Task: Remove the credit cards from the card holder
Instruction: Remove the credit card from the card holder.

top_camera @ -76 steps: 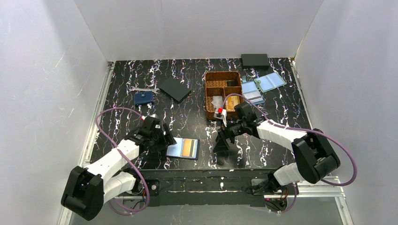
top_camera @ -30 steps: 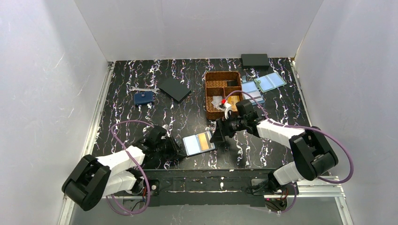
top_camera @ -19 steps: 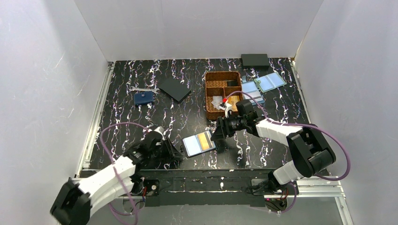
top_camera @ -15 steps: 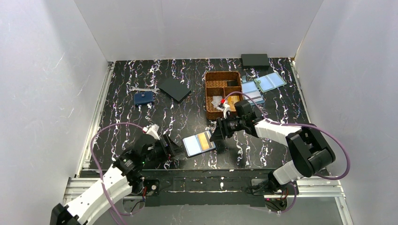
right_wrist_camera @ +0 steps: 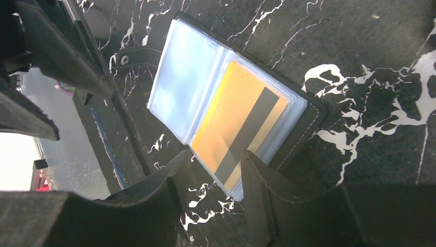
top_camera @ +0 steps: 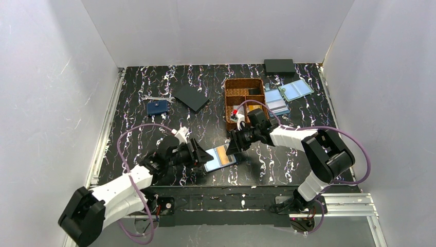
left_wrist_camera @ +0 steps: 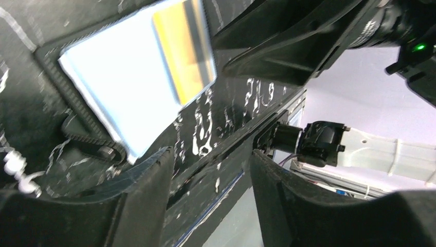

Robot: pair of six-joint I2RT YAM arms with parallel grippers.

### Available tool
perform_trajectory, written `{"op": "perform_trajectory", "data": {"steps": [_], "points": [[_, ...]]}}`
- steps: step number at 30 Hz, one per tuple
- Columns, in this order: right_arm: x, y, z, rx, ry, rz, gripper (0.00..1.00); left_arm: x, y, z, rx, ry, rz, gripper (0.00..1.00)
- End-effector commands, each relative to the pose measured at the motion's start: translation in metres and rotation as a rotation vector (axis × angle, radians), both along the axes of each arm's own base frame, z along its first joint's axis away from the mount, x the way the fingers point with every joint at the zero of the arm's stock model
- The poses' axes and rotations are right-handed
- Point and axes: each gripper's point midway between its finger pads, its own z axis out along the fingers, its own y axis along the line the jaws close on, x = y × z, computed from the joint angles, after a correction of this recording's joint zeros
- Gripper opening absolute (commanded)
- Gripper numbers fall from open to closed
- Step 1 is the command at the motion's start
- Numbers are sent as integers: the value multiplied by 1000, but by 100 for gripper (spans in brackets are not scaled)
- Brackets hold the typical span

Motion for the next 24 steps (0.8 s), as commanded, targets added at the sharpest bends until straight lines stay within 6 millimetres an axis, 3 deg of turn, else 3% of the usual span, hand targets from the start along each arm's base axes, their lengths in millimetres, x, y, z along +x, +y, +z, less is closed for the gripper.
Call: {"op": "perform_trajectory", "data": {"steps": [1,7,16,24], "points": [[9,1,0,-21,-38,-17,49,23,-22,29,-47,-109,-49,52],[9,-1,-11,-50,-12,-27,45,42,-31,6,-7,-53,-11,52],[6,-1,-17,-61,17,-24,41,52,-41,-29,37,27,-12,51],[-5,7,0,28,64,25,34,51,-38,-54,86,80,-4,49]]}}
